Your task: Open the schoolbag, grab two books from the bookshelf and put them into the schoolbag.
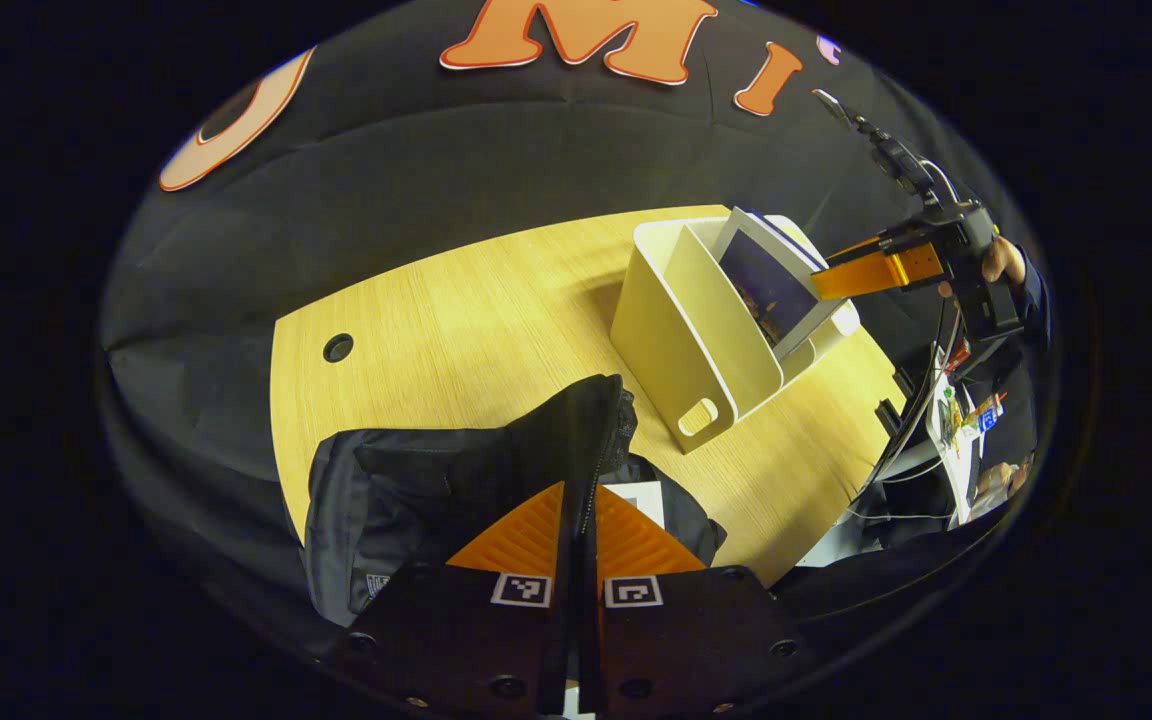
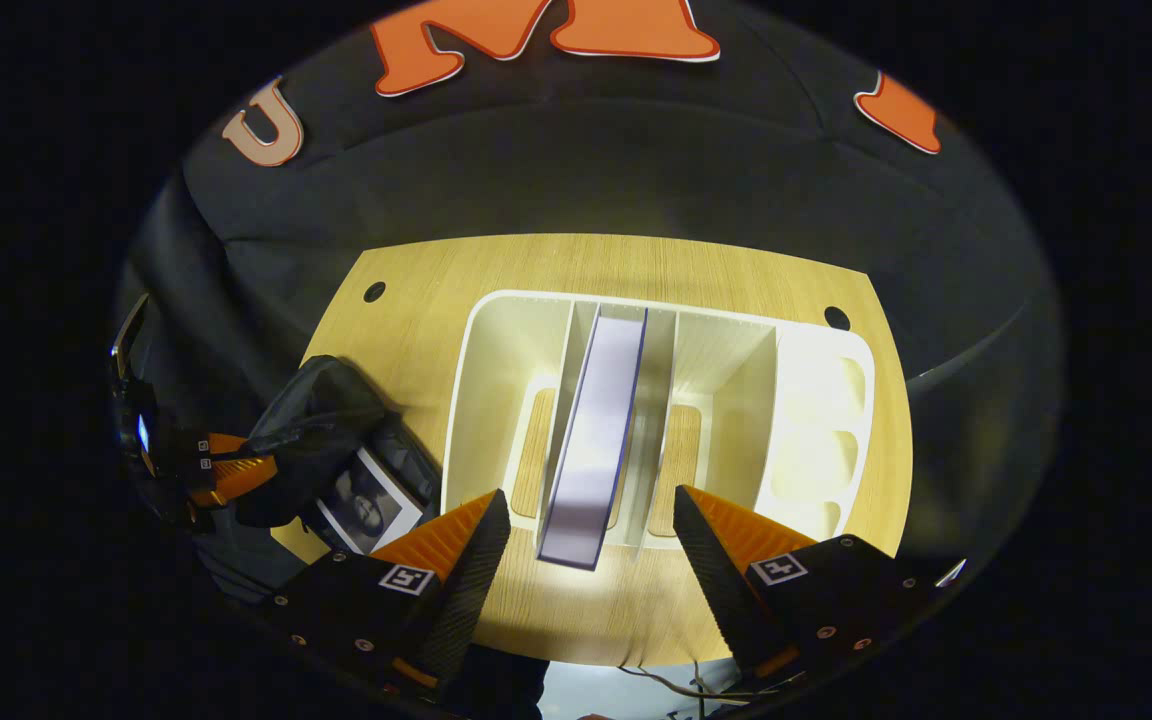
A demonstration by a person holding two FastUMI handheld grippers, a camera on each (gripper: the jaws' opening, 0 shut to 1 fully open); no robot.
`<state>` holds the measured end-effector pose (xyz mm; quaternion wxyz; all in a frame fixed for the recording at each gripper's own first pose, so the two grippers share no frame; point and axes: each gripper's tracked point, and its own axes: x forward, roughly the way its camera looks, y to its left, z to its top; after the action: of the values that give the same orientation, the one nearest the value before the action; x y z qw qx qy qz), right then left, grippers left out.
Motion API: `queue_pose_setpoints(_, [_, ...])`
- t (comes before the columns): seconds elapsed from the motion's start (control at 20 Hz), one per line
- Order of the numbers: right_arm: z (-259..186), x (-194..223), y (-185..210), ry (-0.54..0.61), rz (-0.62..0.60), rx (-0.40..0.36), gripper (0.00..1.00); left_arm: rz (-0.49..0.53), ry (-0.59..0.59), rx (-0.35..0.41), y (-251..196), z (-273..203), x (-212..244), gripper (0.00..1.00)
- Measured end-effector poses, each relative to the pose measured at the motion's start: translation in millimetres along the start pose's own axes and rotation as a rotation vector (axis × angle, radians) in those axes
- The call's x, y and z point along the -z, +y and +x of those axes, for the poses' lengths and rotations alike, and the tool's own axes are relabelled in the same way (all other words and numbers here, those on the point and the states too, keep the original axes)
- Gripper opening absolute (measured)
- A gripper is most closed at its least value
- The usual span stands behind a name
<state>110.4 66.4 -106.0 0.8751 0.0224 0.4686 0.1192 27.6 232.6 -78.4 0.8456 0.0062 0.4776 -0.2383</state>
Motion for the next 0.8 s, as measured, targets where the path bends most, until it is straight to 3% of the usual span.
queue_pose_setpoints(0.35, [32, -11, -13, 0.084, -0.01, 0.034, 0.96, -0.037, 0.003, -0.021, -2, 3, -2, 0.06])
queue_pose_setpoints(0.55, [55, -14, -8, 0.116, 0.012, 0.047, 0.72, -0.053, 0.002, -0.027, -3, 5, -2, 0.07])
queue_pose_setpoints(0.7, [62, -12, -9, 0.142, 0.036, 0.067, 0.47, -0.056, 0.004, -0.029, -4, 6, -2, 0.06])
queue_pose_setpoints(0.8, [59, -10, -9, 0.152, 0.051, 0.066, 0.39, -0.051, 0.006, -0.027, -4, 5, -4, 0.06])
